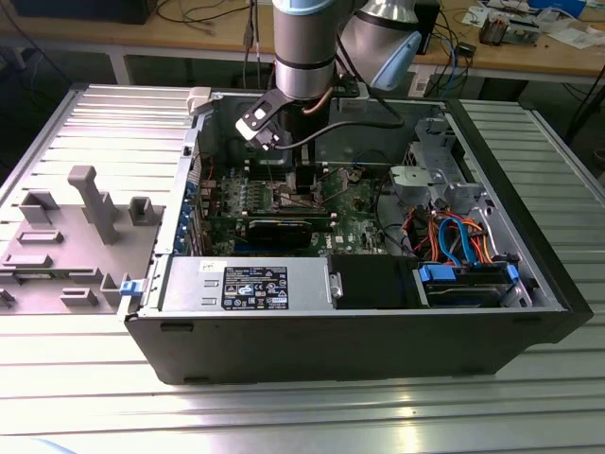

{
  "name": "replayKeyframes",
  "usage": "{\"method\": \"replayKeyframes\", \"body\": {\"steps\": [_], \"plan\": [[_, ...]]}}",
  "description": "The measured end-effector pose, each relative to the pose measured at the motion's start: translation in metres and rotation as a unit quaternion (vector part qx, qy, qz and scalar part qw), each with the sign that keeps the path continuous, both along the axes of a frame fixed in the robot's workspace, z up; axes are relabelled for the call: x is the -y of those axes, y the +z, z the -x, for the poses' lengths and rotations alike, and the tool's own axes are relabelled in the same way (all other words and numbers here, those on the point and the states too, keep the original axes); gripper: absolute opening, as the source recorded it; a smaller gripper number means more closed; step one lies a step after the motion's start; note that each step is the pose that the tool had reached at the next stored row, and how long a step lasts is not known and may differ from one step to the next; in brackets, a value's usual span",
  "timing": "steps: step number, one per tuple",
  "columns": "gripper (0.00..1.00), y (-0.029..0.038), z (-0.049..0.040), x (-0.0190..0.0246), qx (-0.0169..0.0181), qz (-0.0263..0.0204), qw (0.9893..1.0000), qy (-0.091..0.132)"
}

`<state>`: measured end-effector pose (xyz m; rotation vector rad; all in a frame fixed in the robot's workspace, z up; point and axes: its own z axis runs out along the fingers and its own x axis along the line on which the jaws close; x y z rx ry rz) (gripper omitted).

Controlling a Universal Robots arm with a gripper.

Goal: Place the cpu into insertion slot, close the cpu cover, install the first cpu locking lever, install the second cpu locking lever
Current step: 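Place the cpu into insertion slot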

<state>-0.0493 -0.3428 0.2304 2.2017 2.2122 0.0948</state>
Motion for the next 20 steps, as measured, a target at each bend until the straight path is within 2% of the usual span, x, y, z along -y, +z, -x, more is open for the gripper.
{"method": "replayKeyframes", "body": {"steps": [7, 20], "plan": [[0.54, -0.0063, 0.0032, -0.0002, 0.0000, 0.0000, 1.0000, 0.000], [0.54, -0.0244, 0.0065, -0.0017, -0.0004, 0.0000, 1.0000, -0.006]]}}
